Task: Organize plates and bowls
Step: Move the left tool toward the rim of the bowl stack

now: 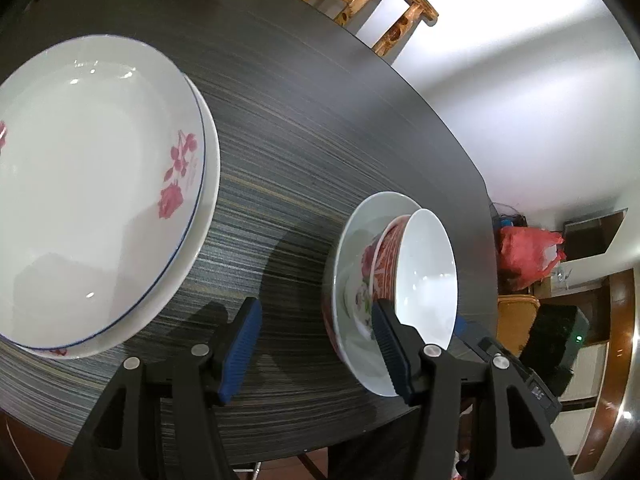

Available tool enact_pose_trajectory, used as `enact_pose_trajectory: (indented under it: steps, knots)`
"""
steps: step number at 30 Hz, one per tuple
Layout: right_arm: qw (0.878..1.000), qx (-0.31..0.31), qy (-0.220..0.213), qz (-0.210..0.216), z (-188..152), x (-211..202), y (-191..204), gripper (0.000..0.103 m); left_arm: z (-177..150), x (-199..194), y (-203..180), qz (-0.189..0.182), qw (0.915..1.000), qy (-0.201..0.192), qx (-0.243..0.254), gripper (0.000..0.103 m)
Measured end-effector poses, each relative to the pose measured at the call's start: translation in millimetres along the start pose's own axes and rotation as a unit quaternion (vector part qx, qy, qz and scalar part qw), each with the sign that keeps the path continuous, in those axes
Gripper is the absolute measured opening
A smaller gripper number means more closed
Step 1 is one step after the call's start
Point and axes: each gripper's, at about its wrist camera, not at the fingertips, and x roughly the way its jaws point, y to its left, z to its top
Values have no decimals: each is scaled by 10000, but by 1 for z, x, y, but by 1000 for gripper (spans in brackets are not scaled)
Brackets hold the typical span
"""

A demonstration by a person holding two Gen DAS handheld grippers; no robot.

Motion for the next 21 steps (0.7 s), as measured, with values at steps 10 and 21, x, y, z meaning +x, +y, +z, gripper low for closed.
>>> enact_pose_trajectory:
  steps: [10,21]
  knots:
    - [9988,324,349,138,9,16,-13,78,-7,0,-2,638,9979,-77,82,58]
    - [9979,299,558,159,21,28,-12,78,6,16,-7,448,9986,171,-219,25]
